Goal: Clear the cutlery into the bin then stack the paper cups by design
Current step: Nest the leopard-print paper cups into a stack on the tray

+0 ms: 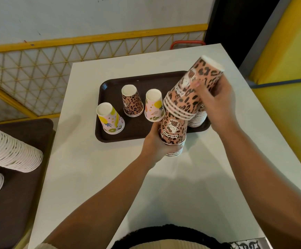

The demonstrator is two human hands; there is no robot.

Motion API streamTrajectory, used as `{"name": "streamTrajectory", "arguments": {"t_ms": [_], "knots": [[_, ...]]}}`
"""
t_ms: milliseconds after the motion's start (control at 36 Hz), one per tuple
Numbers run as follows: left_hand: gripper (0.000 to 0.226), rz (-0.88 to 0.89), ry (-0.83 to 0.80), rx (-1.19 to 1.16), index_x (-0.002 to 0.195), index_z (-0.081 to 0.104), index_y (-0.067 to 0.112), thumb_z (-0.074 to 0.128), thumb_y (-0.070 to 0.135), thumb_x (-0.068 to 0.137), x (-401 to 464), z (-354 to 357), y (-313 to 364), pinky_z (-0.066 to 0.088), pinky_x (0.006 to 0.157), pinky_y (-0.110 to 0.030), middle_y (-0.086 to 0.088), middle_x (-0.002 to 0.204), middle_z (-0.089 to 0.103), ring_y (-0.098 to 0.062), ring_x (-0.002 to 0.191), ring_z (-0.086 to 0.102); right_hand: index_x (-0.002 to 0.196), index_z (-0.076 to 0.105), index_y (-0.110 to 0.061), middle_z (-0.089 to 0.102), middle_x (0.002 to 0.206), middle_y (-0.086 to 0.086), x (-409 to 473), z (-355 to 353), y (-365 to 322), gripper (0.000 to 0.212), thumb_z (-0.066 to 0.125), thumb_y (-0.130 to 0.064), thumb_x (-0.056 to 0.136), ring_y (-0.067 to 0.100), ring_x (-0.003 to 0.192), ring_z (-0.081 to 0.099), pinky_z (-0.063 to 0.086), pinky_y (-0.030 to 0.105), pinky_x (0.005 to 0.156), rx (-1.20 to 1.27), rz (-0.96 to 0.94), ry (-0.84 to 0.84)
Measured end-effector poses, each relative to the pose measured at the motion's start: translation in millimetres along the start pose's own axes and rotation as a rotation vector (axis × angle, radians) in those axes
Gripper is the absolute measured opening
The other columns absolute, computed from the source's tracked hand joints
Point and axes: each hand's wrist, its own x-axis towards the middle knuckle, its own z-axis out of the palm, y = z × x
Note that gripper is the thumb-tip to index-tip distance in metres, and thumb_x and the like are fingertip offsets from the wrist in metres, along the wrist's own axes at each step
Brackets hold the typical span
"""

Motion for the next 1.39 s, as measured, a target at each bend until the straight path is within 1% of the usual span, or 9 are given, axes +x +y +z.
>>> {"name": "streamTrajectory", "arguments": {"t_ms": [111, 250, 444, 667, 833, 917, 1083, 1222, 1389], "knots": [[0.083, -0.004, 0.008, 0.001, 0.127, 0.045, 0.022, 0.089, 0.012, 0.058, 1, 0, -1, 0.047, 0.093, -0.028, 0.014, 0.111, 0.059, -0.009, 0.106, 0.057, 0.121, 0.050, -0.007, 0.063, 0.112, -0.003, 17, -10, -17, 0.063, 0.067, -0.044, 0.073, 0.006, 0.104, 0.061, 0.052, 0.028, 0.090, 0.082, -0.112, 0.196], [0.087, -0.010, 0.002, -0.014, 0.129, 0.044, 0.023, 0.090, 0.012, 0.057, 3, -1, -3, 0.047, 0.097, -0.031, 0.012, 0.117, 0.058, -0.011, 0.112, 0.056, 0.125, 0.044, 0.001, 0.058, 0.121, 0.007, 38, -20, -14, 0.065, 0.067, -0.038, 0.080, 0.012, 0.112, 0.055, 0.048, 0.016, 0.090, -0.106, -0.277, 0.375], [0.088, -0.011, -0.012, -0.024, 0.131, 0.042, 0.025, 0.090, 0.012, 0.058, 3, -2, -1, 0.045, 0.097, -0.029, 0.014, 0.117, 0.057, -0.009, 0.112, 0.054, 0.134, 0.042, -0.011, 0.054, 0.131, 0.002, 46, -18, 15, 0.068, 0.071, -0.038, 0.077, 0.012, 0.120, 0.051, 0.047, 0.034, 0.099, -0.314, -0.151, 0.205], [0.087, -0.003, -0.012, -0.044, 0.130, 0.043, 0.023, 0.090, 0.012, 0.057, 4, -1, 1, 0.047, 0.100, -0.033, 0.007, 0.122, 0.059, -0.012, 0.116, 0.056, 0.132, 0.040, -0.007, 0.043, 0.134, 0.007, 8, -7, 14, 0.070, 0.068, -0.043, 0.078, 0.012, 0.118, 0.050, 0.038, 0.010, 0.095, -0.271, -0.326, 0.181], [0.083, 0.005, -0.004, -0.060, 0.128, 0.045, 0.021, 0.088, 0.008, 0.059, 3, 1, 9, 0.047, 0.096, -0.029, 0.009, 0.115, 0.059, -0.010, 0.109, 0.056, 0.130, 0.043, -0.017, 0.052, 0.128, -0.006, -26, 8, 25, 0.075, 0.069, -0.051, 0.069, 0.004, 0.114, 0.053, 0.046, 0.021, 0.095, -0.207, -0.128, -0.207], [0.076, 0.003, -0.027, -0.057, 0.122, 0.044, 0.023, 0.087, 0.008, 0.061, 3, 1, 12, 0.048, 0.095, -0.028, 0.016, 0.107, 0.057, -0.007, 0.104, 0.055, 0.127, 0.045, -0.021, 0.057, 0.114, -0.011, -31, 12, 29, 0.064, 0.076, -0.036, 0.072, 0.006, 0.109, 0.055, 0.046, 0.012, 0.086, -0.207, -0.033, -0.315], [0.082, 0.026, -0.046, -0.079, 0.125, 0.043, 0.023, 0.087, 0.004, 0.059, 5, 2, 11, 0.049, 0.096, -0.031, 0.011, 0.114, 0.058, -0.013, 0.113, 0.057, 0.121, 0.050, -0.021, 0.057, 0.099, -0.017, -27, 11, 26, 0.053, 0.075, -0.030, 0.075, -0.007, 0.089, 0.054, 0.041, -0.003, 0.072, -0.209, -0.038, -0.268], [0.079, 0.052, -0.058, -0.071, 0.119, 0.043, 0.026, 0.087, 0.000, 0.059, 6, 1, 11, 0.049, 0.092, -0.025, 0.017, 0.106, 0.057, -0.009, 0.107, 0.057, 0.122, 0.050, -0.020, 0.057, 0.099, -0.014, -23, 10, 24, 0.052, 0.073, -0.030, 0.077, -0.004, 0.090, 0.053, 0.040, -0.001, 0.072, -0.221, -0.037, -0.240], [0.094, 0.042, -0.039, -0.053, 0.135, 0.044, 0.018, 0.091, 0.009, 0.055, 5, 2, 3, 0.047, 0.100, -0.033, 0.005, 0.127, 0.060, -0.012, 0.118, 0.056, 0.111, 0.051, -0.027, 0.060, 0.094, -0.019, -14, 5, 13, 0.037, 0.069, -0.034, 0.080, -0.006, 0.087, 0.058, 0.044, 0.003, 0.072, -0.161, -0.021, -0.182]]}}
